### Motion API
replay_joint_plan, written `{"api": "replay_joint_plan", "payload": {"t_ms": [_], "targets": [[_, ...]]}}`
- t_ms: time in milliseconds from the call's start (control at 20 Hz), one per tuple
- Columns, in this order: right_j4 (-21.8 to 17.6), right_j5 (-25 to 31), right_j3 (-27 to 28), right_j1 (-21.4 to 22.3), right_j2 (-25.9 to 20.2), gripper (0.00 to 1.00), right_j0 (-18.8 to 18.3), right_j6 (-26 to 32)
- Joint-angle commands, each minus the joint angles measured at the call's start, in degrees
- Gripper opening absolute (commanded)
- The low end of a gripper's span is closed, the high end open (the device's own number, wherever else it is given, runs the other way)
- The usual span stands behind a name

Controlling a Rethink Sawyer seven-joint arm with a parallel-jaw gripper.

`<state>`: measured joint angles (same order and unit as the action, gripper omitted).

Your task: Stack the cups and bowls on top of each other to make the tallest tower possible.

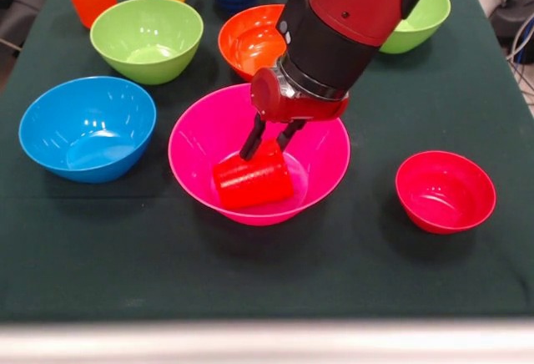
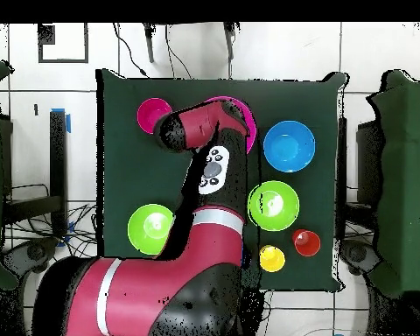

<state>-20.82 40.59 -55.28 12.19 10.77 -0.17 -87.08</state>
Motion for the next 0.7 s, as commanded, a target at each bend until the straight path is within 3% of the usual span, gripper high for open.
{"api": "replay_joint_plan", "payload": {"t_ms": [50, 450, 700], "targets": [[0.0, -3.1, 1.6, -2.3, -2.5, 0.0, 1.3, -9.1], [0.4, -4.0, 0.8, -1.9, -2.3, 0.0, 1.1, -7.6], [2.5, -4.2, -0.8, -1.0, -5.3, 0.0, -1.0, -5.5]]}}
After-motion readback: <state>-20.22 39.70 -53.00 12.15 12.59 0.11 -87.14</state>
